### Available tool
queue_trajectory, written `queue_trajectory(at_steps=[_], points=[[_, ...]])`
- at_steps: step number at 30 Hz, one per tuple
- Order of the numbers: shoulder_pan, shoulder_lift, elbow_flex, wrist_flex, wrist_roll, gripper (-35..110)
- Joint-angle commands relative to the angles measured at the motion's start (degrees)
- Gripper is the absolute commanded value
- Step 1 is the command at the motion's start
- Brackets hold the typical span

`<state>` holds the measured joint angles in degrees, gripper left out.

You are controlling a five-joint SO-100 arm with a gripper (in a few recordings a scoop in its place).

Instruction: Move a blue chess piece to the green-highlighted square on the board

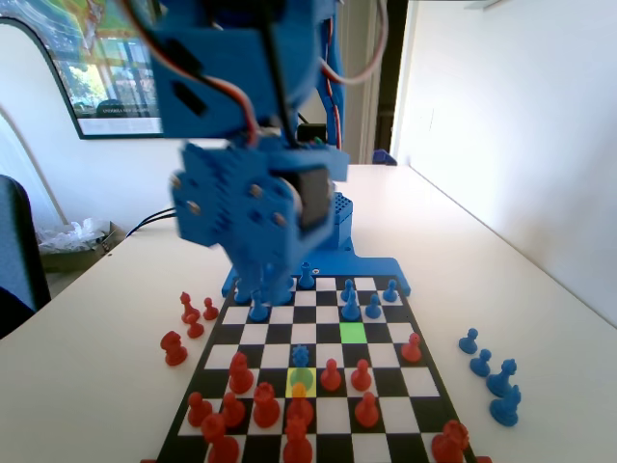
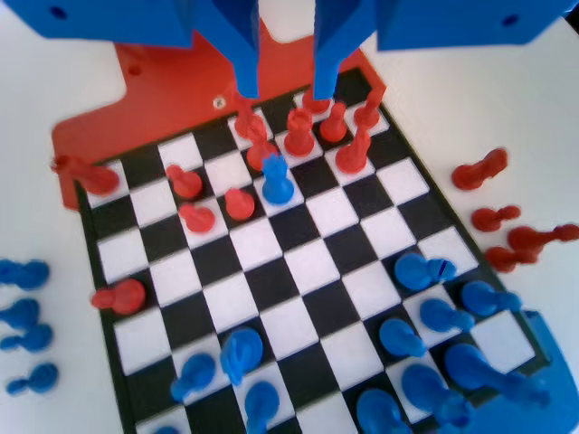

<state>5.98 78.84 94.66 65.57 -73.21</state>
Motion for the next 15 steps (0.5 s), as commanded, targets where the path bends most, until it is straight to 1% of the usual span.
queue_trajectory(at_steps=[1, 15], points=[[-0.62, 0.53, -0.18, -0.26, 0.35, 9], [-0.62, -4.57, -1.49, -2.99, 0.18, 10]])
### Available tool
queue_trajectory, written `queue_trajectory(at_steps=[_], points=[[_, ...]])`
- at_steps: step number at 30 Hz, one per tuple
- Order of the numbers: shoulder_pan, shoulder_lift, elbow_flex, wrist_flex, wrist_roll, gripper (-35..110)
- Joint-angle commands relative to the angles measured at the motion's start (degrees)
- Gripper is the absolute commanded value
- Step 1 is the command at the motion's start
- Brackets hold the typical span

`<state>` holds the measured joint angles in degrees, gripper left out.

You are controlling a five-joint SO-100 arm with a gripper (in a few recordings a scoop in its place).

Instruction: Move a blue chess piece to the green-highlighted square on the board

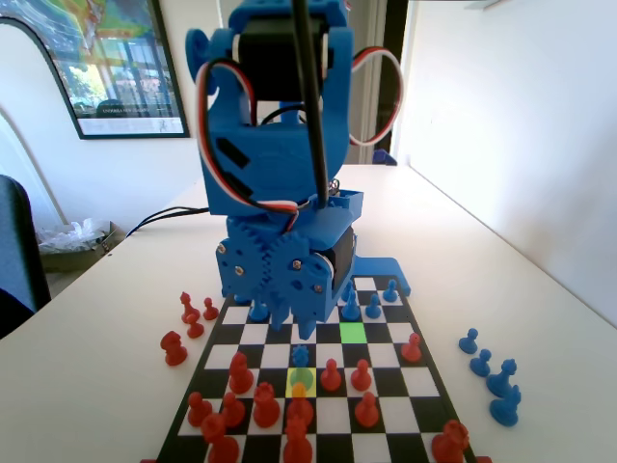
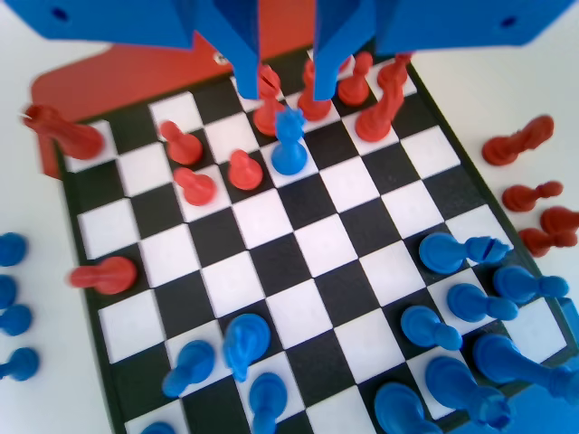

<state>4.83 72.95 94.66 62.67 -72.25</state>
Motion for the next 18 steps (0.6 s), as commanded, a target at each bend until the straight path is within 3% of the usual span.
queue_trajectory(at_steps=[1, 18], points=[[0.7, 1.05, -1.58, -0.18, -0.88, 10], [1.14, -1.76, -1.76, -3.34, -1.41, 12]])
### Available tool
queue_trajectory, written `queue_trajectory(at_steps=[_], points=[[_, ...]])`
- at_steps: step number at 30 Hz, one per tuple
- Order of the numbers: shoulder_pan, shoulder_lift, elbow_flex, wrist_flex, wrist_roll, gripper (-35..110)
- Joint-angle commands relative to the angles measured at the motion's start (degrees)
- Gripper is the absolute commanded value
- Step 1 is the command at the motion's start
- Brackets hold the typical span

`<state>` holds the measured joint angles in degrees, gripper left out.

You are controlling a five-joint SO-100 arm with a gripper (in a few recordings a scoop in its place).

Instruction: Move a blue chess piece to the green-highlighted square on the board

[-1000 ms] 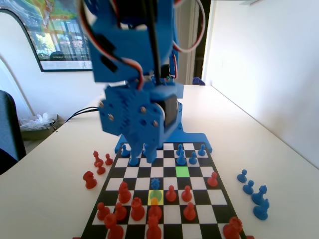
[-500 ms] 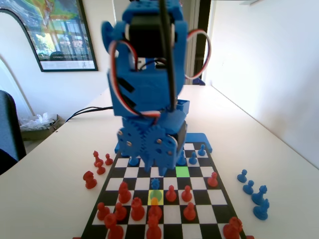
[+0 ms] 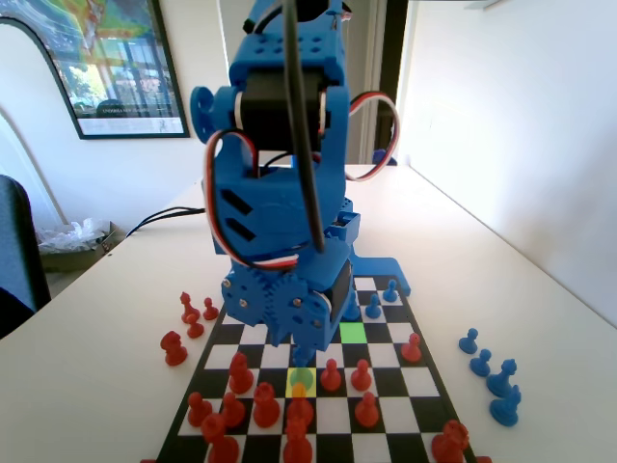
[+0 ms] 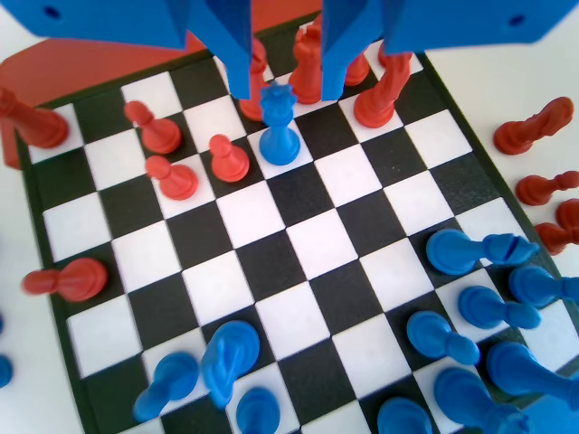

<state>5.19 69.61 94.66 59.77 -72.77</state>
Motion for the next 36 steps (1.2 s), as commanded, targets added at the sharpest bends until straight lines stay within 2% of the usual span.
queue_trajectory(at_steps=[1, 36], points=[[0.79, 1.32, -1.67, -0.62, -0.88, 12], [-0.35, -0.35, 4.57, -7.29, -0.44, 12]])
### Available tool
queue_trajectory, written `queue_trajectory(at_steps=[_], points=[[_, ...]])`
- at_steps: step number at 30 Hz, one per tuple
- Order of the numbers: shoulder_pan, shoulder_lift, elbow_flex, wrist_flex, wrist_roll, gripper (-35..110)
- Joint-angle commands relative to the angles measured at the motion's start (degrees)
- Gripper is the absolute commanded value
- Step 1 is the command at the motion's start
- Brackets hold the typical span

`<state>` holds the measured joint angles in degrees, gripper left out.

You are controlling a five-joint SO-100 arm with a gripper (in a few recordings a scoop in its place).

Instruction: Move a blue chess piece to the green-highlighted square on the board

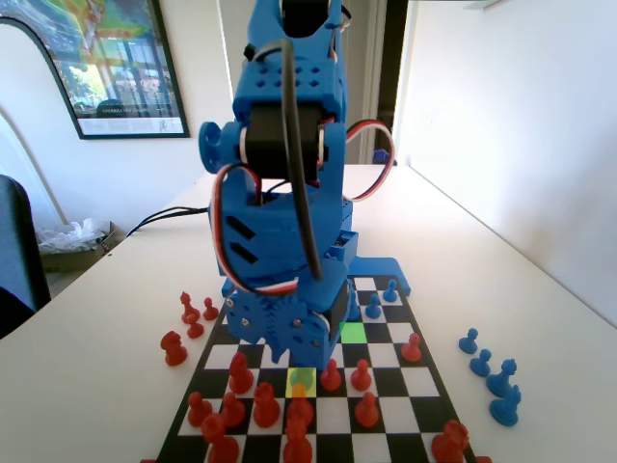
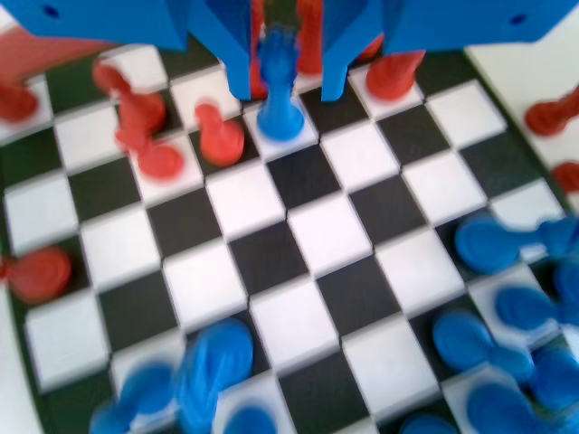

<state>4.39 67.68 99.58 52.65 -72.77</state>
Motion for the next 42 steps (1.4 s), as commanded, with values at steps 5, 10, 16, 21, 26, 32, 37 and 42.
queue_trajectory(at_steps=[5, 10, 16, 21, 26, 32, 37, 42], points=[[0.35, 1.58, -0.53, -0.44, -0.26, 10], [0.35, 1.58, -0.79, -0.53, -0.35, 8], [0.79, 1.32, -1.58, -0.79, -0.44, 2], [0.97, 1.23, -2.11, -1.14, -0.35, 1], [1.05, 2.55, -2.37, 0.7, -0.62, 1], [0.79, 7.12, -0.79, 3.43, -1.05, 1], [0.44, 13.54, 2.46, 5.1, -1.14, 1], [0.0, 18.9, 3.52, 9.32, -1.32, 1]])
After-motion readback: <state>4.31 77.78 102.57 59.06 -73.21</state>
